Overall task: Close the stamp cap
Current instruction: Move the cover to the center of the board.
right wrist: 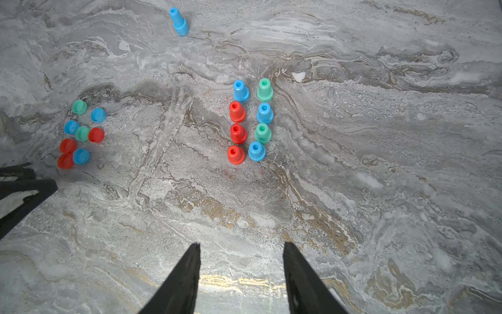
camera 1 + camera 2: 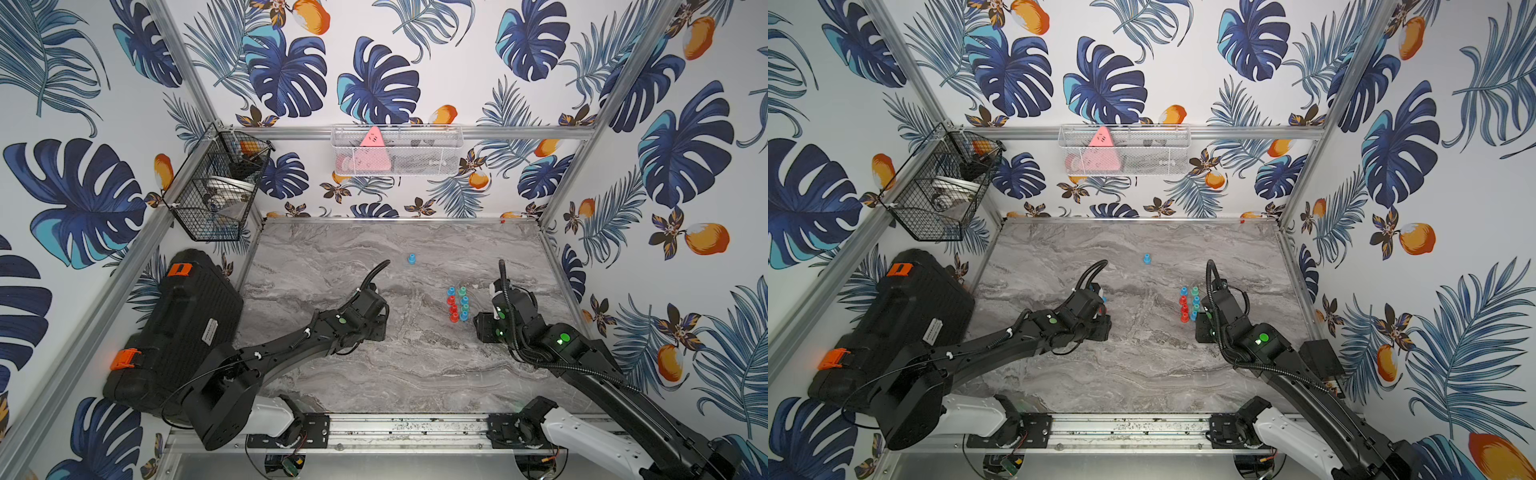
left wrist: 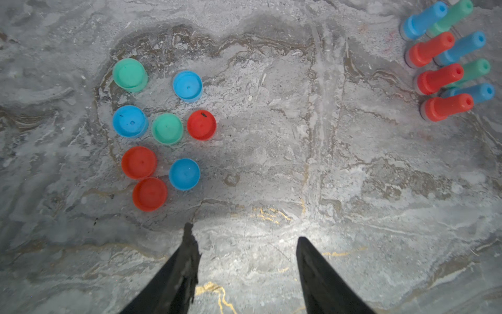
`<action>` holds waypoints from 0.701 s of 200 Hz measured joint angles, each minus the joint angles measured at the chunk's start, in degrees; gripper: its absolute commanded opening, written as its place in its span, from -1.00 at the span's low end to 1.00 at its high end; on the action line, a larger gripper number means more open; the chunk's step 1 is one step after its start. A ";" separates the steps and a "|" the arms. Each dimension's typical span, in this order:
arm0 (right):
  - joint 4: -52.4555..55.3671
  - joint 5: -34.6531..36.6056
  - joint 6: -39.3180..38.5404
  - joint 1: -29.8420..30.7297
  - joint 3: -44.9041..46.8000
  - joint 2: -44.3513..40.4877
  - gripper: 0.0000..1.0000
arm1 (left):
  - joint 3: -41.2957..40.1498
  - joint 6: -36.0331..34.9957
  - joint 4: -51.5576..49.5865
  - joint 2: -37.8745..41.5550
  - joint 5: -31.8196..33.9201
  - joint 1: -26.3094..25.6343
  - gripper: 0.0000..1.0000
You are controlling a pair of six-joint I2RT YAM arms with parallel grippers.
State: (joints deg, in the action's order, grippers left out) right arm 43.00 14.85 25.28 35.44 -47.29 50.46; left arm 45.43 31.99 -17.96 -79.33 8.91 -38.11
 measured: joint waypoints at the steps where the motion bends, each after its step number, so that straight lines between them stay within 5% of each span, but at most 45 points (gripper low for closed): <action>1: 0.00 0.04 0.00 0.02 0.00 0.00 0.04 | 0.00 0.04 0.04 -0.09 -0.04 0.07 0.24; 140: 0.02 0.85 0.83 1.60 0.00 -0.39 0.04 | 0.09 1.33 6.82 -8.04 -1.84 5.38 0.20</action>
State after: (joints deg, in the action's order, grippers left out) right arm 43.03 15.70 26.11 37.04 -47.29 50.06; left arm 45.52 33.32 -11.14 -87.37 7.07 -32.73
